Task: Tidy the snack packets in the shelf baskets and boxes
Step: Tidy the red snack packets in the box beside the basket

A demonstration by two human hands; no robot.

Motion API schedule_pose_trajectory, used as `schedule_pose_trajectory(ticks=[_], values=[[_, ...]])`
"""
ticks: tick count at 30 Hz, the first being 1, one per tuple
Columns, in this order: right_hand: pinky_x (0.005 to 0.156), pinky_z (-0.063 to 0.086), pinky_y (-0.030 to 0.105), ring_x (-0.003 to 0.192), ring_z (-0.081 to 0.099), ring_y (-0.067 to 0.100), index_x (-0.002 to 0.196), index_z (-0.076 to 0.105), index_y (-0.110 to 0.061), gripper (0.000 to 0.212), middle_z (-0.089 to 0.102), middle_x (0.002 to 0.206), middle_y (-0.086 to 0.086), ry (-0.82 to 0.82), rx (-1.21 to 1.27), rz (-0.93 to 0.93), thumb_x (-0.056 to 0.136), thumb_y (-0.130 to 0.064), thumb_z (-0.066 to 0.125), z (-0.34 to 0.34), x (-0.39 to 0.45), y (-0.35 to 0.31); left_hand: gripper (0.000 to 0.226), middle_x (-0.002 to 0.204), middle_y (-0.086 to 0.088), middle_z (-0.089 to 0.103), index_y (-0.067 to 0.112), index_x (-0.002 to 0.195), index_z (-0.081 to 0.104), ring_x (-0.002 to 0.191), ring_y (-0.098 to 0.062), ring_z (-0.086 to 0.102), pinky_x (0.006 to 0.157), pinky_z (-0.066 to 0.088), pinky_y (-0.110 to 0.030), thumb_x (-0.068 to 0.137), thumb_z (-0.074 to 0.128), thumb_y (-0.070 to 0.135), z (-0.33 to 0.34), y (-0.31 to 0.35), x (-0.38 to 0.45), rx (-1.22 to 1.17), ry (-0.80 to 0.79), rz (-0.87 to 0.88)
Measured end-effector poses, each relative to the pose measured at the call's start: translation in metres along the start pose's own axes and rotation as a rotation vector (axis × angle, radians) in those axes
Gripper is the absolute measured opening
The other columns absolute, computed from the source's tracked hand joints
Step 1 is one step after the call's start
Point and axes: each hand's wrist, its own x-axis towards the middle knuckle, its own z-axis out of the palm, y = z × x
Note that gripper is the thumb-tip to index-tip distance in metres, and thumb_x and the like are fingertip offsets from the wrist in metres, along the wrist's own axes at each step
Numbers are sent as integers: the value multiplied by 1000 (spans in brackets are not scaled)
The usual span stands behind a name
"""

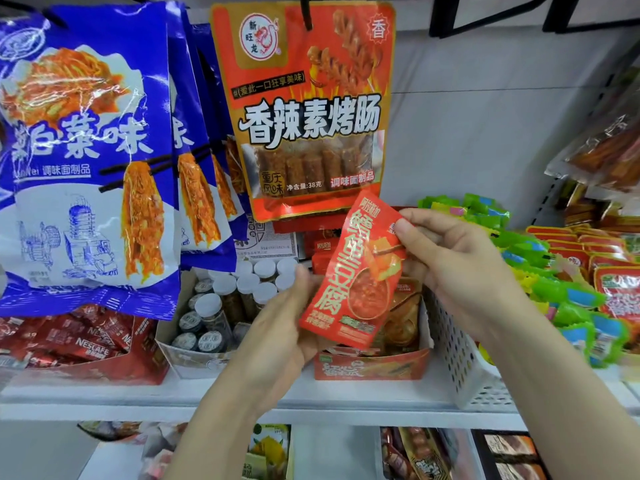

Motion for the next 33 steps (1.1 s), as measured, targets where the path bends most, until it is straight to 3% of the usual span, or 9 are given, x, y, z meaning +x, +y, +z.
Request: schedule_pose_trajectory(ticks=[2,5,9,13,16,18,21,28,33], values=[[66,57,25,71,67,10,98,67,-8,24,72,82,4,-48,92,-5,78,-21,65,5,-1,2,45,113,-17,71,19,108,74,103,-30,69,83,58,-36,97,43,49,6,-1,0,-35,-100,-39],[71,56,26,80,67,13,104,68,-6,30,72,91,8,-80,168,5,79,-22,67,11,-3,3,38,98,-13,71,6,112,71,82,-22,69,75,59,-32,88,67,35,9,-1,-1,-118,-197,-55],[78,59,40,84,69,20,92,78,-19,17,75,96,7,-72,40,67,83,-25,65,9,-3,7,35,94,-11,74,12,94,78,80,-17,71,66,58,-25,64,86,29,8,-4,4,-69,26,-76],[72,59,28,94,73,22,93,79,-15,49,75,102,11,-111,77,218,81,-56,55,-1,-1,-1,16,85,-6,75,19,76,76,74,-14,72,58,55,-20,64,76,30,1,-7,8,5,244,35],[71,58,24,91,73,22,96,77,-9,34,76,98,10,-99,-77,122,79,-38,69,-1,-4,2,20,86,-4,76,21,76,75,75,-15,73,57,53,-20,64,77,37,0,-8,7,99,282,56],[69,59,24,84,74,19,97,74,-3,24,76,92,10,-17,-85,85,82,-21,69,0,-4,5,24,92,-5,76,21,82,77,80,-15,73,62,54,-19,67,75,40,0,-8,7,93,250,37],[64,57,21,77,73,13,97,73,-2,16,77,87,7,45,-63,109,89,-13,64,1,-5,3,24,100,-4,76,24,91,78,90,-16,73,70,56,-20,74,69,38,-3,-7,5,73,205,1],[66,57,21,81,73,14,98,73,-6,18,77,90,7,42,-42,119,87,-19,65,2,-6,2,29,106,-7,75,20,97,77,96,-18,71,74,56,-21,77,66,38,-1,-2,1,47,161,17],[69,56,24,81,71,13,96,74,-11,24,75,93,6,-74,142,121,82,-27,64,6,-6,-2,52,123,-13,68,18,112,74,114,-25,65,86,57,-33,93,42,55,6,1,-1,-202,-22,-45]])
